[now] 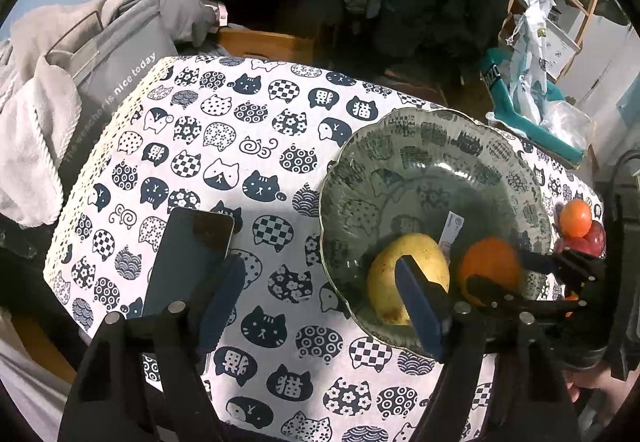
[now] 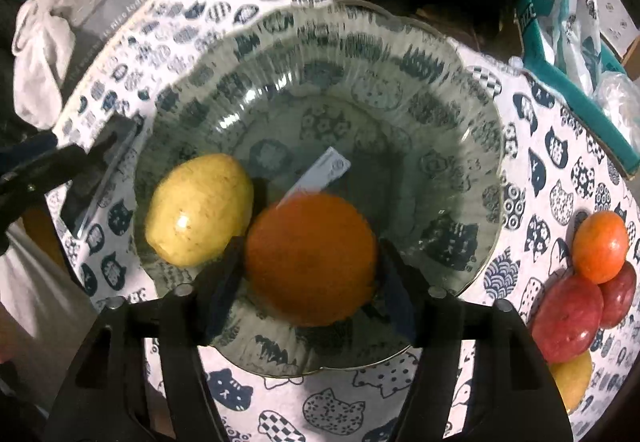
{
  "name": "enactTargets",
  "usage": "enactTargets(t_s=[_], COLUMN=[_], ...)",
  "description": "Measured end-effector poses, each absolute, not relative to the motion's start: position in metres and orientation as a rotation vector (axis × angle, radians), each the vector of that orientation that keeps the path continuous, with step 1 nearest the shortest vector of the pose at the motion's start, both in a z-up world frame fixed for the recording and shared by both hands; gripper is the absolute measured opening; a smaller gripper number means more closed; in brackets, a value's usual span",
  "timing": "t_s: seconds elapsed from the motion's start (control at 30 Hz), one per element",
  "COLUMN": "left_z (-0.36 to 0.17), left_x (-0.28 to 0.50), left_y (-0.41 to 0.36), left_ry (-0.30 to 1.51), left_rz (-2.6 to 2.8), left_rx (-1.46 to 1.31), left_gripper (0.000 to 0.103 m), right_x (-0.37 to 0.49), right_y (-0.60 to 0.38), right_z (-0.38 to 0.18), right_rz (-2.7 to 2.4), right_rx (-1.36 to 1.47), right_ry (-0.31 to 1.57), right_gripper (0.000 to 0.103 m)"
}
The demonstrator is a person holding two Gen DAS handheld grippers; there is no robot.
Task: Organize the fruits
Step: 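Lower the orange into the bowl beside the pear and open the right tool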
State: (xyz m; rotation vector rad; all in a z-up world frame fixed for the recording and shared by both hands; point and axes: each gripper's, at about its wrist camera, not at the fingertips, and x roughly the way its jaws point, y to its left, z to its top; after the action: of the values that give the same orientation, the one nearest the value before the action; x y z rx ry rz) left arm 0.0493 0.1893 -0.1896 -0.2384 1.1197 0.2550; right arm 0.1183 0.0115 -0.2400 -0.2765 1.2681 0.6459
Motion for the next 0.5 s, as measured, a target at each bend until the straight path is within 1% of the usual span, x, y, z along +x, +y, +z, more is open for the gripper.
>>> enactTargets(t_s=[0.07, 0.17, 0.5], left_z=[-0.188, -0.182, -0.142], left_x=[0.048, 0.047, 0.04], left_y=[0.191, 0.19, 0.166], left_ry=[1.12, 1.109, 1.033], left_rz=[0.256, 0.253, 0.197], left_rx=[-0.252, -0.265, -0.218], left_gripper=[0.079, 0.079, 0.079], right_x=[0.118, 0.12, 0.115], right_y=[0.01, 0.008, -0.009], right_z=[-0.231, -0.218, -0.149], right_rz=[0.651, 0.649, 0.604], right_rx=[-0.268, -0.255, -0.204], right_ry=[1.239, 1.217, 1.076], right_gripper=[0.077, 0.077, 0.077])
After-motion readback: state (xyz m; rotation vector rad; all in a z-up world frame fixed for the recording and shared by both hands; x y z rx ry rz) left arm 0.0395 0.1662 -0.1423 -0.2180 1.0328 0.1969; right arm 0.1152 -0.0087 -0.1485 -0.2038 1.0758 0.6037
